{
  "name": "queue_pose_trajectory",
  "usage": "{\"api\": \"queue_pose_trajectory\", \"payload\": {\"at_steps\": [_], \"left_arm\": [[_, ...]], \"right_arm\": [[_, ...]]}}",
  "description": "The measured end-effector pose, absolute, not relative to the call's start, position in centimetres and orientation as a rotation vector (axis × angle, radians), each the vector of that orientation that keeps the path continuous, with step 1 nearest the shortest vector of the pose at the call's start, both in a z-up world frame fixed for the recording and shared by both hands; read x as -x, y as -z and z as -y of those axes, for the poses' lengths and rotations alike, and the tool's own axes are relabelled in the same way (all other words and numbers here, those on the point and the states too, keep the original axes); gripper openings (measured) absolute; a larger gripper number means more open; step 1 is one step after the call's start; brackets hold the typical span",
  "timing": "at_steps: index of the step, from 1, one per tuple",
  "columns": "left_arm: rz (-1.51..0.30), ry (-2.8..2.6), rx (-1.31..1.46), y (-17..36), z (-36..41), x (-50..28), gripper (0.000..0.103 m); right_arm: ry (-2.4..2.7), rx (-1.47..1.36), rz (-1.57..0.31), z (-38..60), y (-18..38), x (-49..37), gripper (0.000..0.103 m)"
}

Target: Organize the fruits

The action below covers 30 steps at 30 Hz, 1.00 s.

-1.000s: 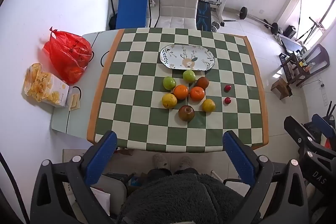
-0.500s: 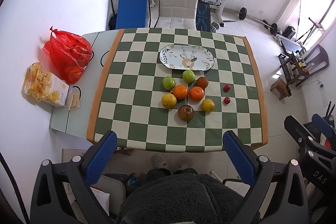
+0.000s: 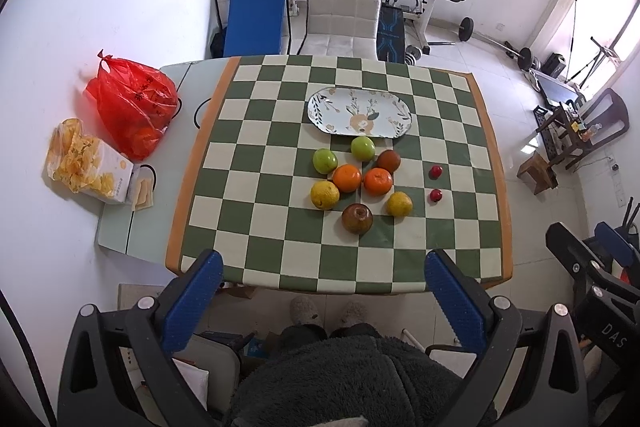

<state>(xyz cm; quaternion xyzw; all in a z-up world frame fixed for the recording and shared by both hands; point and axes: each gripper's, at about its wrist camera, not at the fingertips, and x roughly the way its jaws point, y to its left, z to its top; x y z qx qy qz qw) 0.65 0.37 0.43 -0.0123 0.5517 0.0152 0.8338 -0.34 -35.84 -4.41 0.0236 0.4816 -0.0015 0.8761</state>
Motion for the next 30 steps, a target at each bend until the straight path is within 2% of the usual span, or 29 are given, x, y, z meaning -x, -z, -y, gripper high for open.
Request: {"api": "queue_pose_trajectory", "payload": {"at_steps": [4, 9, 15, 22, 25, 30], "left_arm": [[-1.058, -0.160, -0.050, 0.7, 0.8, -2.8, 0.103], [-1.034, -0.316, -0.178, 6.3, -0.3, -7.6, 0.103], [-1.272, -0.327, -0.156, 16.3, -2.2, -13.4, 0.103], [-1.629, -0.161, 0.148, 28.8, -3.8, -19.7, 0.102], [-1.704, -0.081, 0.205, 32.4, -3.3, -21.9, 0.101], [-1.782, 0.024, 0.126, 36.9, 0.0, -23.9, 0.101]], "right_arm": [[0.009, -0.092, -0.967, 36.6, 5.5, -0.3, 0.103], [-0.012, -0.173, -1.036, 37.2, 12.8, -5.2, 0.103], [-0.060, -0.236, -1.180, 37.8, 22.1, -11.0, 0.103], [-0.036, -0.273, -1.334, 37.3, 32.2, -15.8, 0.103], [-0.004, -0.301, -1.379, 37.1, 35.0, -17.2, 0.102], [0.057, -0.360, -1.450, 37.0, 38.8, -19.0, 0.102]]}}
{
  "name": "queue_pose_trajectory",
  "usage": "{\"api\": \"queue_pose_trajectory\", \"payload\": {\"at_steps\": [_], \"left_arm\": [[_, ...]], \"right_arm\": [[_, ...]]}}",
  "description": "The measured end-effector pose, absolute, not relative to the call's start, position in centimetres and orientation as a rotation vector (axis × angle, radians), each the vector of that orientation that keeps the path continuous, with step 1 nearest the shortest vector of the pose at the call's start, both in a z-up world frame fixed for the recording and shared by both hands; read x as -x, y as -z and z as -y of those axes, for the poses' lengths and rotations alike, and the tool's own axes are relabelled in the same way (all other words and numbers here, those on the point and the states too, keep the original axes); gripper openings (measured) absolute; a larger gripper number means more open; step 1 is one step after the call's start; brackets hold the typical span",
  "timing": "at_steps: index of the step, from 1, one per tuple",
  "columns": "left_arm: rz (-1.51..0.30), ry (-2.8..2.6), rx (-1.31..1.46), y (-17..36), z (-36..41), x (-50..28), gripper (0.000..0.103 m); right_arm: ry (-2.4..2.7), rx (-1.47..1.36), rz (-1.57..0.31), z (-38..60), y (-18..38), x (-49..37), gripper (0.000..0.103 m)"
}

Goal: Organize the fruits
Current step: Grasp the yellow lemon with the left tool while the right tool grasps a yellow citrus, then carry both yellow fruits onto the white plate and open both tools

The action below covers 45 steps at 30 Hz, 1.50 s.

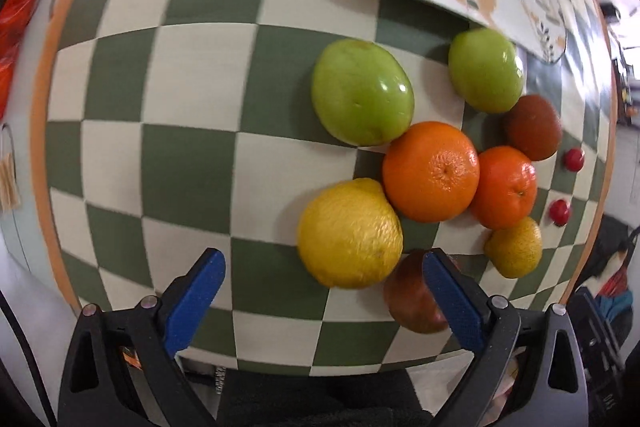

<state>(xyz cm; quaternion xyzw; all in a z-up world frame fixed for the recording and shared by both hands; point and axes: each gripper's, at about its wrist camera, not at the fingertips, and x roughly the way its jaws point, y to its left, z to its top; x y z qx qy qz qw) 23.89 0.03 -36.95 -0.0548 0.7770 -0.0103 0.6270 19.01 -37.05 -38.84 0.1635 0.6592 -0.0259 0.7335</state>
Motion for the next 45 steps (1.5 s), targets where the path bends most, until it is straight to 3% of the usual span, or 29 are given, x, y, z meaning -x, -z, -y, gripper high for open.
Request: {"api": "queue_pose_trajectory", "payload": {"at_steps": [6, 11, 14, 16, 19, 29, 33, 45], "left_arm": [[-1.798, 0.104, 0.057, 39.8, 3.5, -25.2, 0.090], [-1.761, 0.173, -0.078, 40.2, 7.1, -25.1, 0.060], [-1.760, 0.199, -0.057, 40.9, 7.7, -25.3, 0.060], [-1.760, 0.210, -0.051, 41.5, 8.6, -25.6, 0.061], [-1.779, 0.213, -0.056, 43.8, 10.0, -26.0, 0.061], [-1.760, 0.219, -0.002, 47.2, 14.3, -26.7, 0.060], [-1.749, 0.227, -0.021, 48.2, 16.8, -27.4, 0.060], [-1.717, 0.201, -0.044, 46.0, 17.4, -27.2, 0.060]], "right_arm": [[0.069, -0.410, -1.517, 36.6, 41.7, -20.5, 0.102], [0.065, -0.398, -1.567, 35.5, 43.9, -21.8, 0.100], [0.064, -0.371, -1.595, 34.7, 45.3, -22.4, 0.094], [0.058, -0.372, -1.609, 34.4, 46.1, -22.7, 0.082], [0.064, -0.367, -1.624, 34.1, 47.0, -23.1, 0.073], [0.095, -0.330, -1.660, 33.6, 48.7, -24.2, 0.071], [0.098, -0.348, -1.671, 33.8, 49.7, -24.2, 0.064], [0.082, -0.248, -1.622, 32.7, 48.6, -24.4, 0.061]]}}
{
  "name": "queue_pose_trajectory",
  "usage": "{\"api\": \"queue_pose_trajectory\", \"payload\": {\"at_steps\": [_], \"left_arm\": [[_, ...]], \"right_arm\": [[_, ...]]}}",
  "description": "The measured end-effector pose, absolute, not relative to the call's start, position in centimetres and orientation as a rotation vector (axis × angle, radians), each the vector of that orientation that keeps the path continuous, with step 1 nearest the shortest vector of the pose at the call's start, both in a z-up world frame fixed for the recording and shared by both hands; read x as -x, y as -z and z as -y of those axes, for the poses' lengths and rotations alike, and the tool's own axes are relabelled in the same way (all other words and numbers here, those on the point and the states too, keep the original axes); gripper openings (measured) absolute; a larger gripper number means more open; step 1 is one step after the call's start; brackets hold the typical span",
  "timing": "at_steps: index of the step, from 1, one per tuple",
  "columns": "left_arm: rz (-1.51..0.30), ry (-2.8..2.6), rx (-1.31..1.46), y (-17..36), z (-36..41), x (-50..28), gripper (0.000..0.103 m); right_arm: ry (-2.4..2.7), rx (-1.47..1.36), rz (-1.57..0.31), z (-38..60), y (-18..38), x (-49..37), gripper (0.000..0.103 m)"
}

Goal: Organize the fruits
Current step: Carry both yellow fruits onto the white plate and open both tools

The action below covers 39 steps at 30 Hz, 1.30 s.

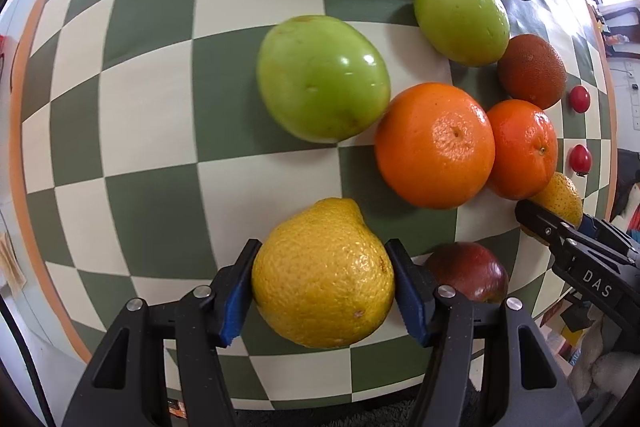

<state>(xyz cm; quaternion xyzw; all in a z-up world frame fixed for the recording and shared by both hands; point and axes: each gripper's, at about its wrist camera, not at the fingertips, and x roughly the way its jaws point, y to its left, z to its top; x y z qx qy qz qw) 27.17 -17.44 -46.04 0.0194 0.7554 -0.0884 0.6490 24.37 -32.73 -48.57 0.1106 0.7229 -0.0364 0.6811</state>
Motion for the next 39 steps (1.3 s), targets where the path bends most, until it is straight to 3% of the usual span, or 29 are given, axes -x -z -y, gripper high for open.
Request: {"api": "queue_pose_trajectory", "payload": {"at_steps": [8, 17, 20, 25, 39], "left_arm": [[-1.676, 0.141, 0.061, 40.2, 14.9, -25.9, 0.060], [-1.553, 0.175, 0.326, 33.0, 16.1, -36.6, 0.060], [-1.543, 0.140, 0.333, 33.0, 15.4, -41.0, 0.060], [-1.615, 0.083, 0.356, 37.9, 15.8, -47.2, 0.060], [-1.740, 0.059, 0.382, 42.9, 14.5, -50.2, 0.060]], "right_arm": [[-0.041, -0.288, -1.570, 33.0, 45.5, -22.0, 0.061], [-0.199, -0.317, -1.430, 34.9, 38.5, -29.8, 0.061], [-0.218, -0.307, -1.407, 34.5, 37.8, -34.9, 0.061], [-0.257, -0.221, -1.411, 31.5, 39.3, -42.7, 0.061], [-0.281, -0.094, -1.514, 28.9, 44.6, -50.6, 0.061]]}}
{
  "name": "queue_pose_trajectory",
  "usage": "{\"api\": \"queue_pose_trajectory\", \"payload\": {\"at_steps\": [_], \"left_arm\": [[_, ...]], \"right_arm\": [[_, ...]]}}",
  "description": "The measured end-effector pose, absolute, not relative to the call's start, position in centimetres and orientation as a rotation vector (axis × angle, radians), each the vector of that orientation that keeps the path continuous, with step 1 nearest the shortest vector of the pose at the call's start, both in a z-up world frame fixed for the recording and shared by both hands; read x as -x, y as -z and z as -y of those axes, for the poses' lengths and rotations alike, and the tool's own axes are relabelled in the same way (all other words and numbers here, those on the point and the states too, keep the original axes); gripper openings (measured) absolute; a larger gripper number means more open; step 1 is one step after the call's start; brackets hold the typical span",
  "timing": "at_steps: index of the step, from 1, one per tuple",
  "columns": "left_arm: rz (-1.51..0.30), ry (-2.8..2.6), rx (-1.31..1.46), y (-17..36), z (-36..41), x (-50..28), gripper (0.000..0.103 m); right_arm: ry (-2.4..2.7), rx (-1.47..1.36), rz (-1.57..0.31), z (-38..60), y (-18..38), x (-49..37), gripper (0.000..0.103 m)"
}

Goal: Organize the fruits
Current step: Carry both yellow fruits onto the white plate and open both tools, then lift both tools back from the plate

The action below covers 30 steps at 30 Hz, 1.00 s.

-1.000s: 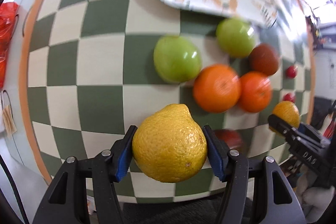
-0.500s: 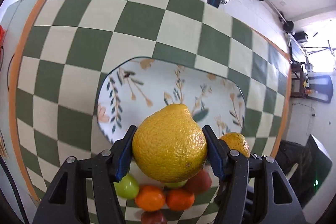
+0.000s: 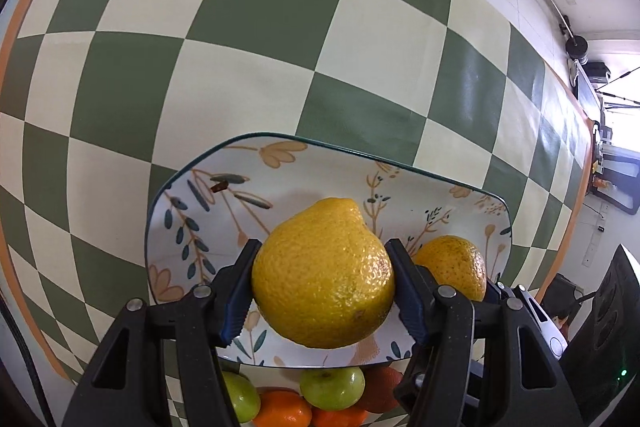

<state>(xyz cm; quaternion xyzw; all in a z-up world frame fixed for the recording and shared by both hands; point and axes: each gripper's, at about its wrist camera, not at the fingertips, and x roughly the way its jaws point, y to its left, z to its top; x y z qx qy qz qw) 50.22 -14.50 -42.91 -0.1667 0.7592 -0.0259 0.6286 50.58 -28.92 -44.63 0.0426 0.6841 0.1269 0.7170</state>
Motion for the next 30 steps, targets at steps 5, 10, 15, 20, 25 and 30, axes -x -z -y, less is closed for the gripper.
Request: {"api": "queue_pose_trajectory", "payload": {"at_steps": [5, 10, 15, 20, 25, 30], "left_arm": [[-1.750, 0.051, 0.322, 43.5, 14.9, -50.4, 0.062], [-1.696, 0.059, 0.315, 42.0, 14.4, -50.9, 0.085], [-1.636, 0.019, 0.254, 40.2, 13.7, -50.4, 0.091], [-1.552, -0.041, 0.175, 38.0, 13.1, -48.4, 0.093], [-1.465, -0.064, 0.131, 35.4, 13.2, -45.1, 0.094], [-1.367, -0.084, 0.064, 31.7, 13.9, -41.5, 0.094]], "right_arm": [[-0.294, -0.076, -1.535, 28.9, 45.5, -50.3, 0.063], [-0.285, -0.077, -1.539, 29.5, 45.0, -50.2, 0.084], [-0.225, -0.073, -1.532, 30.6, 43.9, -49.2, 0.093], [-0.165, -0.053, -1.498, 32.0, 42.2, -47.3, 0.094], [-0.119, -0.051, -1.452, 33.3, 39.7, -44.9, 0.095], [-0.091, -0.051, -1.384, 34.3, 36.2, -42.0, 0.095]]}}
